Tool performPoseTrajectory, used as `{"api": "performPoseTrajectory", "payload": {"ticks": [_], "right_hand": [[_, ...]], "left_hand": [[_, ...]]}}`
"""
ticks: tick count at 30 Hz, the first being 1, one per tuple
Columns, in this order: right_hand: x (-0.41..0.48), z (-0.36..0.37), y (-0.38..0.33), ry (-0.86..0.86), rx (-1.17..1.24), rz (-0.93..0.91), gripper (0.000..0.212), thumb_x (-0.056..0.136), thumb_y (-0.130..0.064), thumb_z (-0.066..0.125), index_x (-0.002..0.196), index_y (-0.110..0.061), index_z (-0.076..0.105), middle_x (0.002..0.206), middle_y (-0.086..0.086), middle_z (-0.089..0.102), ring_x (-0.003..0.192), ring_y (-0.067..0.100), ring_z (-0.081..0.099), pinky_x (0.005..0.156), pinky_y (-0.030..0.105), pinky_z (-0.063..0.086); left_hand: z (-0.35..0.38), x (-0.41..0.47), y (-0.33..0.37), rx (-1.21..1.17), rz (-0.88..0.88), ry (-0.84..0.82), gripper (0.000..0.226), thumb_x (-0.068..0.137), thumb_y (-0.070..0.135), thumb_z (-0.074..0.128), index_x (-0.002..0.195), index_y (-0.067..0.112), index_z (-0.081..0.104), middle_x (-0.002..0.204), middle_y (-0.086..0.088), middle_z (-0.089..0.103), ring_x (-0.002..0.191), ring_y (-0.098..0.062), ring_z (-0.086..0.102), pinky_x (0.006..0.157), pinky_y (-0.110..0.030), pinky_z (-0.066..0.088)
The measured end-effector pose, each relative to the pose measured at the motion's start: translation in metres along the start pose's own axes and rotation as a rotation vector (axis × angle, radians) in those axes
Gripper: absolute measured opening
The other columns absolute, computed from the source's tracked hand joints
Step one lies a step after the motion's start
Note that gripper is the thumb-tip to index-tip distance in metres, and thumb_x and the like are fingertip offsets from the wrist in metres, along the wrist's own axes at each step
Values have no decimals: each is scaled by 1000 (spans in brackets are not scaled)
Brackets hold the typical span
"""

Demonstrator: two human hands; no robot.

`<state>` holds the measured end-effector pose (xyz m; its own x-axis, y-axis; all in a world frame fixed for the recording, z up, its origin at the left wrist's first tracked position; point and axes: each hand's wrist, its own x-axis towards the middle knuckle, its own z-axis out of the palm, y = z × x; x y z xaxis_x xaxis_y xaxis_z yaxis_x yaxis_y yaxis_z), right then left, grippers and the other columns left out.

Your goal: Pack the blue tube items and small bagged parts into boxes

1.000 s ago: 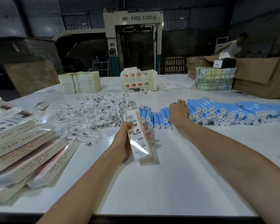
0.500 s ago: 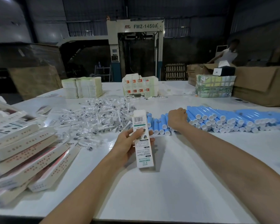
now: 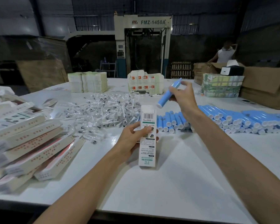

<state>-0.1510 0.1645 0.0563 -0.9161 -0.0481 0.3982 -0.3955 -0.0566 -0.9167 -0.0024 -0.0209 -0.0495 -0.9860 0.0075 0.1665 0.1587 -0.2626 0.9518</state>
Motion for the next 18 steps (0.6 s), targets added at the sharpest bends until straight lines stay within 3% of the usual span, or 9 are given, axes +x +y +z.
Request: {"api": "performPoseTrajectory", "payload": {"ticks": [2, 4, 8, 12, 15, 18], "right_hand": [[-8, 5, -15, -62, 230, -14, 64, 98, -14, 73, 147, -19, 33, 101, 9, 74, 78, 13, 75, 77, 28, 62], [-16, 14, -22, -135, 252, -29, 71, 95, -12, 75, 149, -21, 30, 101, 11, 74, 82, 17, 77, 76, 28, 62], [-20, 23, -18, -136, -38, -86, 72, 98, -16, 72, 154, -26, 27, 107, 9, 72, 82, 13, 77, 75, 29, 63], [-16, 18, -17, -199, -188, -13, 65, 96, -13, 71, 149, -23, 34, 109, 18, 71, 79, 20, 76, 74, 31, 64], [-17, 15, -23, -339, -247, 45, 62, 91, -9, 75, 141, -19, 40, 110, 21, 71, 78, 20, 76, 65, 26, 60], [-26, 16, -26, -536, -423, 58, 56, 86, -14, 82, 131, -22, 50, 107, 10, 73, 84, 14, 74, 66, 26, 57]], "left_hand": [[0, 1, 0, 6, 0, 2, 65, 78, 35, 93, 136, 17, 70, 124, -21, 77, 108, -46, 77, 91, -53, 65], [-1, 2, -1, 8, -3, 8, 62, 80, 32, 92, 136, 17, 70, 124, -22, 77, 109, -46, 76, 93, -54, 65], [-2, 2, -1, 5, 0, 12, 56, 83, 29, 90, 134, 17, 72, 124, -23, 77, 108, -47, 76, 91, -53, 65], [-2, 0, -2, 25, 16, -8, 54, 82, 34, 90, 131, 18, 74, 123, -24, 77, 107, -48, 76, 95, -57, 63], [-1, -1, -2, 46, 16, -19, 41, 89, 31, 86, 128, 22, 76, 123, -23, 77, 107, -47, 77, 96, -56, 63], [-1, -1, -2, 45, 12, -10, 36, 92, 31, 84, 126, 24, 77, 124, -21, 77, 107, -46, 77, 95, -53, 64]]}}
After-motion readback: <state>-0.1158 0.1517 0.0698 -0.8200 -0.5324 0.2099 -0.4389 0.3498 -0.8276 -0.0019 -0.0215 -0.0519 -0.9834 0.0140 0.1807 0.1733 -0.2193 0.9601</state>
